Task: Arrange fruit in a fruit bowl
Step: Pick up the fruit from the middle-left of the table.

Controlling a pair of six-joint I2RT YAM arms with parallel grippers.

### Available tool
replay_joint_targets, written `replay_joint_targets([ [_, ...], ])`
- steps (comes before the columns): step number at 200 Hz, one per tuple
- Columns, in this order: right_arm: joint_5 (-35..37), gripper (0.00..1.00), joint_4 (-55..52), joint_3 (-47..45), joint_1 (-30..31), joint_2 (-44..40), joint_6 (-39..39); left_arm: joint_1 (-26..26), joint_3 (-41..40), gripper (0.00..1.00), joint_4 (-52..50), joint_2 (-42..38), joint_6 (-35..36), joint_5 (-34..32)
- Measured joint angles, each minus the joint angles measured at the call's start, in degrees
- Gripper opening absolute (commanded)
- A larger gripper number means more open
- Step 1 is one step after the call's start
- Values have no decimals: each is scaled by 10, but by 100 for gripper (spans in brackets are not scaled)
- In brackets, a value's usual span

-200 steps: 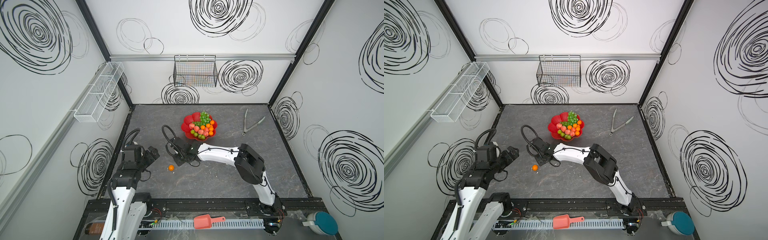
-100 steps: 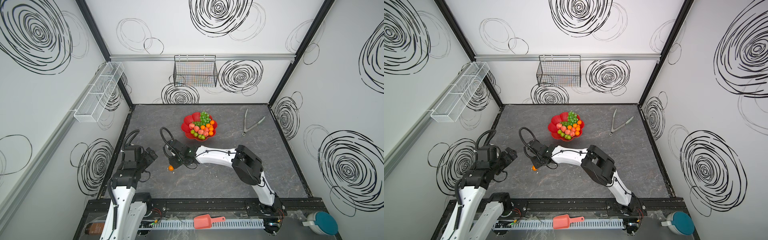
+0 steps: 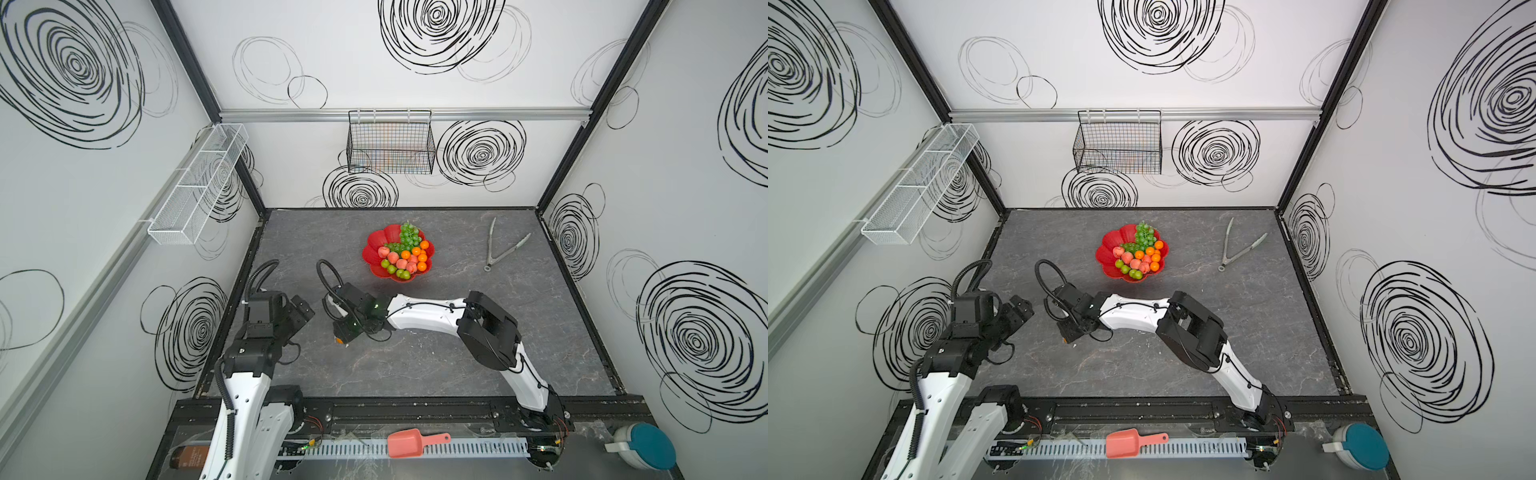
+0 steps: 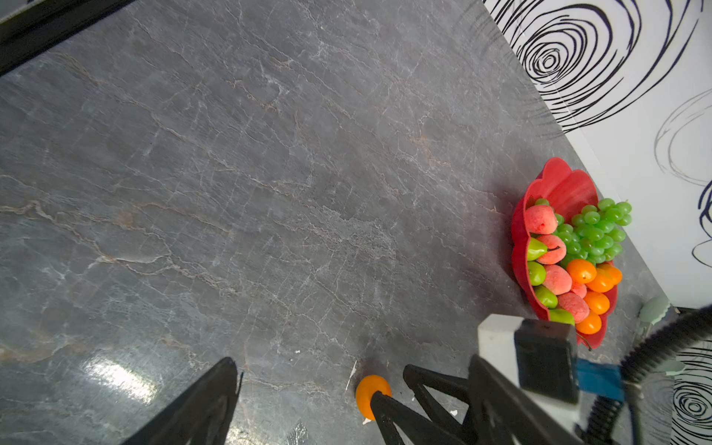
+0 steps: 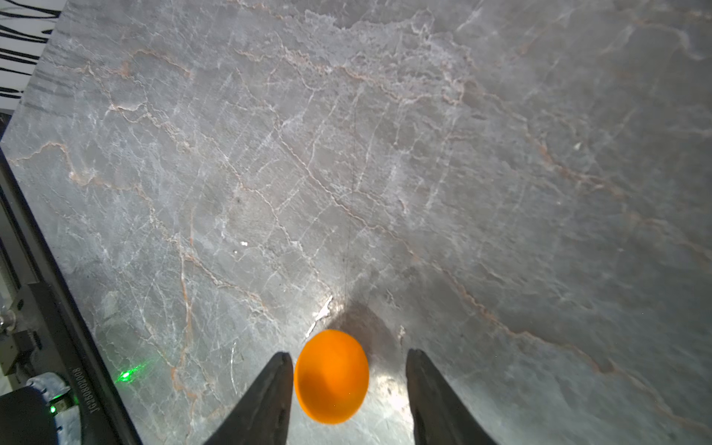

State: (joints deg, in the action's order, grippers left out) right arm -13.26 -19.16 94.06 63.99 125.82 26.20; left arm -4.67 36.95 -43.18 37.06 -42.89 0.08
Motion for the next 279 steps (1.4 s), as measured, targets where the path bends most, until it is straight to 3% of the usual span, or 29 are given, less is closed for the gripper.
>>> replay_joint_targets([
  [110, -15, 49, -9, 16, 9, 28, -8, 0, -6, 96, 5, 0, 0, 14],
  [230, -16, 40, -13, 16, 13, 29, -9, -3, -9, 96, 9, 0, 0, 21],
  [279, -16, 37, 3, -27, 12, 4, -6, -3, -10, 96, 16, 0, 4, 38],
])
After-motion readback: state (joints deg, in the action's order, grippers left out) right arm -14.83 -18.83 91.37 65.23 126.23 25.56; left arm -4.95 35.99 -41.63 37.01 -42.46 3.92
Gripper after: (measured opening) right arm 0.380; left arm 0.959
